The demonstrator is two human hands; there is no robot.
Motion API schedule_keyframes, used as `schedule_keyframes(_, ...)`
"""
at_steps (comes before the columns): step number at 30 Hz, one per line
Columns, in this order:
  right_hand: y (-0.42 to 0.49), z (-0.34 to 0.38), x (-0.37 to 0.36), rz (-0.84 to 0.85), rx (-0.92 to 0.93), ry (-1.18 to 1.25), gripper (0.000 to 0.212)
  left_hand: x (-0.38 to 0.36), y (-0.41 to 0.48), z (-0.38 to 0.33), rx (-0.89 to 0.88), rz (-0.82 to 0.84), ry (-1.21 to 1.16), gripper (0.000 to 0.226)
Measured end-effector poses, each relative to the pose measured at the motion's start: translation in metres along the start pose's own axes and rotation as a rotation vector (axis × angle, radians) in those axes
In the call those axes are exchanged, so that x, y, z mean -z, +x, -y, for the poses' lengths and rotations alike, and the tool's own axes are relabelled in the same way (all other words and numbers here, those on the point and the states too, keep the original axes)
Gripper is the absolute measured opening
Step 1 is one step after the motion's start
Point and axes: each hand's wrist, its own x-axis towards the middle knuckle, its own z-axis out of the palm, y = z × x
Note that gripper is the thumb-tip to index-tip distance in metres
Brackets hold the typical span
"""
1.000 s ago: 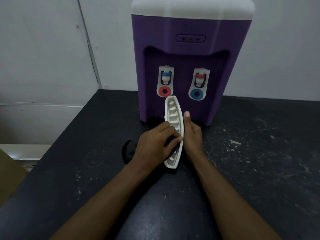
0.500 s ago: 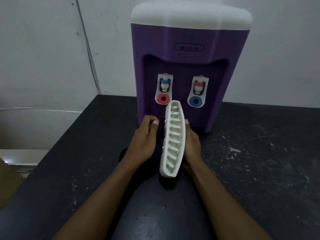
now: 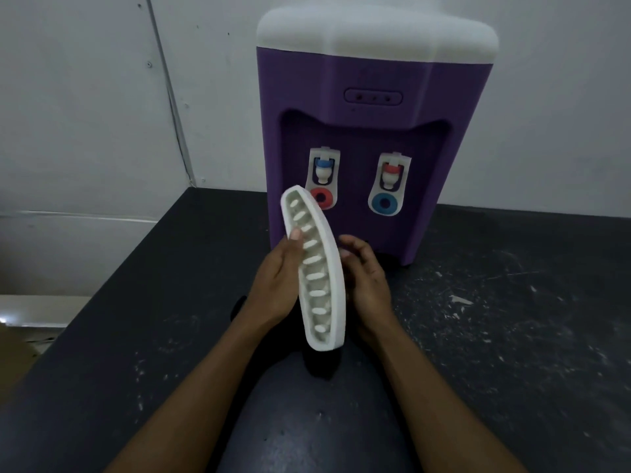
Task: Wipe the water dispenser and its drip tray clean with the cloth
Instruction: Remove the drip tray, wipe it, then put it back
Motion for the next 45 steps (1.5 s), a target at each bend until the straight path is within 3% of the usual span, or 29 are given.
schedule_keyframes(6, -0.009, 0.003, 0.010, 0.537, -0.127, -0.328, 0.050, 0.011, -0.001, -0.006, 0.072, -0.187, -0.134, 0.051)
schedule_keyframes(10, -0.009, 0.006, 0.010, 0.594, -0.055, -0.463, 0.058, 0.016, 0.000, -0.002, 0.152, -0.262, -0.155, 0.050)
schedule_keyframes(14, -0.002, 0.009, 0.019, 0.474, 0.042, -0.443, 0.023, 0.021, 0.005, 0.004, 0.248, -0.261, -0.198, 0.056)
schedule_keyframes(16, 0.002, 0.013, 0.023, 0.315, 0.034, -0.196, 0.024, 0.023, 0.007, 0.004, 0.277, -0.224, -0.314, 0.063)
schedule_keyframes(18, 0.005, 0.019, 0.030, 0.145, -0.001, 0.140, 0.011, 0.028, 0.008, 0.004, 0.290, -0.150, -0.444, 0.064)
schedule_keyframes(20, 0.006, 0.028, 0.036, 0.092, 0.009, 0.381, 0.012, 0.033, 0.009, 0.006, 0.328, -0.066, -0.500, 0.064)
schedule_keyframes(23, 0.002, 0.039, 0.034, 0.097, 0.039, 0.435, 0.015, 0.033, 0.007, 0.012, 0.401, 0.010, -0.398, 0.060)
schedule_keyframes(27, 0.001, 0.035, 0.016, -0.003, 0.178, 0.169, 0.032, 0.023, 0.003, 0.017, 0.476, 0.089, -0.159, 0.061)
schedule_keyframes(31, -0.002, 0.018, 0.004, -0.033, 0.437, -0.448, 0.024, 0.016, 0.000, 0.023, 0.482, 0.115, -0.029, 0.057)
schedule_keyframes(34, -0.003, 0.008, -0.001, -0.088, 0.562, -0.722, 0.025, 0.015, 0.002, 0.027, 0.477, 0.137, -0.044, 0.055)
schedule_keyframes(37, -0.006, 0.002, -0.005, -0.137, 0.753, -0.834, 0.042, 0.018, 0.004, 0.028, 0.462, 0.121, -0.066, 0.058)
schedule_keyframes(41, -0.008, -0.001, -0.010, 0.056, 0.965, -0.882, 0.033, 0.021, 0.011, 0.030, 0.446, 0.082, -0.081, 0.045)
schedule_keyframes(45, -0.003, -0.005, -0.010, 0.043, 0.864, -0.866, 0.033, 0.011, 0.020, 0.031, 0.397, 0.161, 0.060, 0.038)
